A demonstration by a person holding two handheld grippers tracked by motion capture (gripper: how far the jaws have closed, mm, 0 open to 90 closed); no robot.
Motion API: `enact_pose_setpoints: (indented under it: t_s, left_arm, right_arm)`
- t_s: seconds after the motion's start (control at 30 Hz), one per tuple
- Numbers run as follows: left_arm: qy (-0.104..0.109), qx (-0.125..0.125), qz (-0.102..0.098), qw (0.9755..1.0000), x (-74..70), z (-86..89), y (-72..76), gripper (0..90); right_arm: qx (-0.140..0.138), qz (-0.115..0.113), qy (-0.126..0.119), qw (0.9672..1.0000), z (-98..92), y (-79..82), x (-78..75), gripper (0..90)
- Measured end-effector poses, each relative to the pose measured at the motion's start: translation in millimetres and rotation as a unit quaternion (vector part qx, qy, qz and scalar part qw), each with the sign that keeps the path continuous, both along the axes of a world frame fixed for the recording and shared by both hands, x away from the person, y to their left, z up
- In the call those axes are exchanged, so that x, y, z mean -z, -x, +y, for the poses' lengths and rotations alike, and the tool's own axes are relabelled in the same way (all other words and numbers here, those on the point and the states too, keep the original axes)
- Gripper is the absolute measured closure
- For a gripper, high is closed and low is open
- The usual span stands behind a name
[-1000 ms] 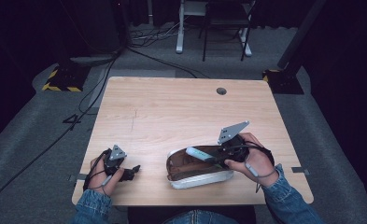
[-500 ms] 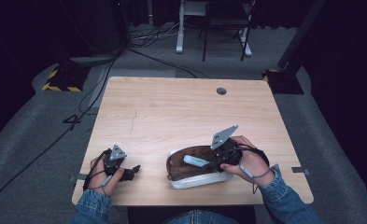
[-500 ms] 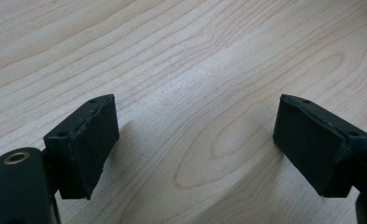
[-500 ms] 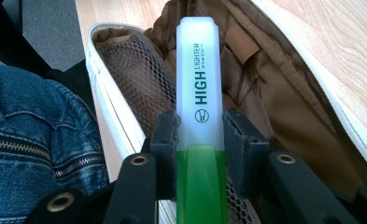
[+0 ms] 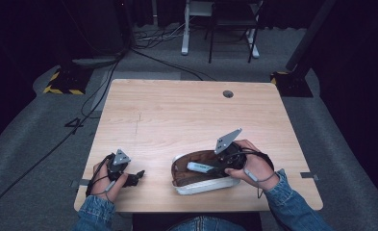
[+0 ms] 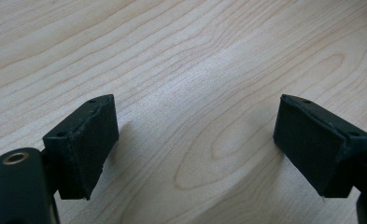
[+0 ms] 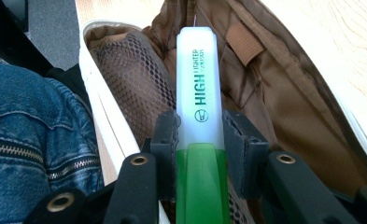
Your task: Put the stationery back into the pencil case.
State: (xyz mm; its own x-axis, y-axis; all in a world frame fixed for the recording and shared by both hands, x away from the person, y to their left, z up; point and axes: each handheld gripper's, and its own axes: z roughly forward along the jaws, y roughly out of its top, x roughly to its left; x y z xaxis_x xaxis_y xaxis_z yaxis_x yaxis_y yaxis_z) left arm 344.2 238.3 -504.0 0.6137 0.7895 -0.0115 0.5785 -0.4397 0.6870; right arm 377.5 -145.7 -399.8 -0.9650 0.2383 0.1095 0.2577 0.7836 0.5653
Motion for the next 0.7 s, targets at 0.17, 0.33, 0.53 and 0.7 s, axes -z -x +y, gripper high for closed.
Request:
enact_pose_setpoints:
  t_s: [0.17, 0.33, 0.53, 0.7]
  left_arm:
    - [0.0, 0.0, 0.0, 1.0, 0.0, 0.0, 0.0, 14.2]
    - [0.0, 0.0, 0.0, 1.0, -0.1, 0.1, 0.0, 14.2]
    - [0.0, 0.0, 0.0, 1.0, 0.0, 0.1, -0.1, 14.2]
    - [0.0, 0.0, 0.0, 1.0, 0.0, 0.0, 0.0, 14.2]
  right_arm:
    - [-0.009, -0.033, -0.011, 0.9994, 2.6, -3.0, 4.3, 56.5]
    - [-0.005, -0.051, -0.028, 0.9983, 1.3, -3.1, 2.1, 48.3]
    - [0.011, -0.061, -0.051, 0.9968, -4.4, -1.9, -6.3, 43.0]
    - [0.032, -0.071, -0.08, 0.9937, -14.3, -1.5, -18.8, 40.6]
